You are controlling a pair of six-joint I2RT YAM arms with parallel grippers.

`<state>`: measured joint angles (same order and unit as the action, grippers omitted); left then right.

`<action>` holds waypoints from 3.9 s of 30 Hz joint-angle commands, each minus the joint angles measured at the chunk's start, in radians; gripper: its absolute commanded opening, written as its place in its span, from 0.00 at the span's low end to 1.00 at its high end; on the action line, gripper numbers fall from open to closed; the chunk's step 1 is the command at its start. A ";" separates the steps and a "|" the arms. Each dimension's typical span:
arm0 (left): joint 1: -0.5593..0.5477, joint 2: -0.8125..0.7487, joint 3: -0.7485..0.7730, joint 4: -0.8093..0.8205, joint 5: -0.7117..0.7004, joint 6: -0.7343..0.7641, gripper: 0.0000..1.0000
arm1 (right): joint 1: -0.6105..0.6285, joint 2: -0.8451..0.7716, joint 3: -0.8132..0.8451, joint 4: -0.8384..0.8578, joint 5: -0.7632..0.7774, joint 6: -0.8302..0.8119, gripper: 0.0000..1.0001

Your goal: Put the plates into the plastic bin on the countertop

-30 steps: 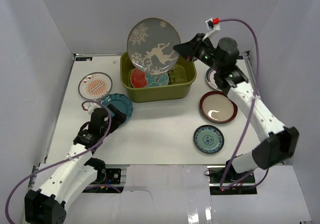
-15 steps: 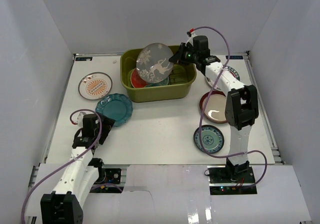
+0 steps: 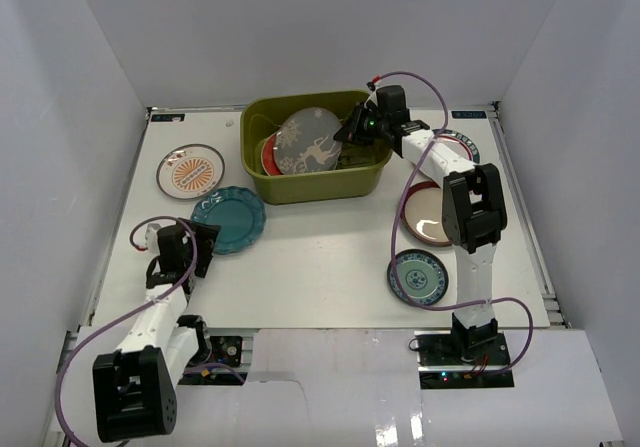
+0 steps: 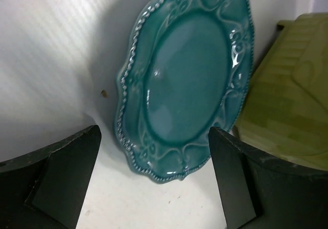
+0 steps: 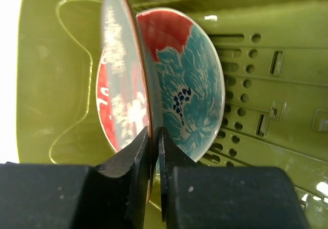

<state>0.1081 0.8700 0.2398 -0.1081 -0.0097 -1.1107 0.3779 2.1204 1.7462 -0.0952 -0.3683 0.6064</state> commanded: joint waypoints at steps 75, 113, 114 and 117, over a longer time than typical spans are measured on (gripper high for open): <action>-0.206 -0.253 -0.008 0.470 0.809 -0.101 0.00 | 0.158 -0.761 -1.266 0.609 -0.268 0.148 0.90; -0.315 -0.106 0.082 0.281 0.858 0.195 0.92 | 0.033 -0.759 -0.428 0.305 -0.164 0.001 0.08; -0.320 -0.103 0.067 0.283 0.847 0.193 0.93 | 0.030 -0.714 -0.384 0.263 -0.155 -0.029 0.08; -0.363 -0.082 0.062 0.295 0.809 0.190 0.93 | 0.024 -0.524 -0.219 0.168 -0.111 -0.094 0.08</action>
<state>-0.2195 0.7753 0.3111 0.1734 0.8436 -0.9253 0.4068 1.4742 1.3865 0.1230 -0.5179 0.5812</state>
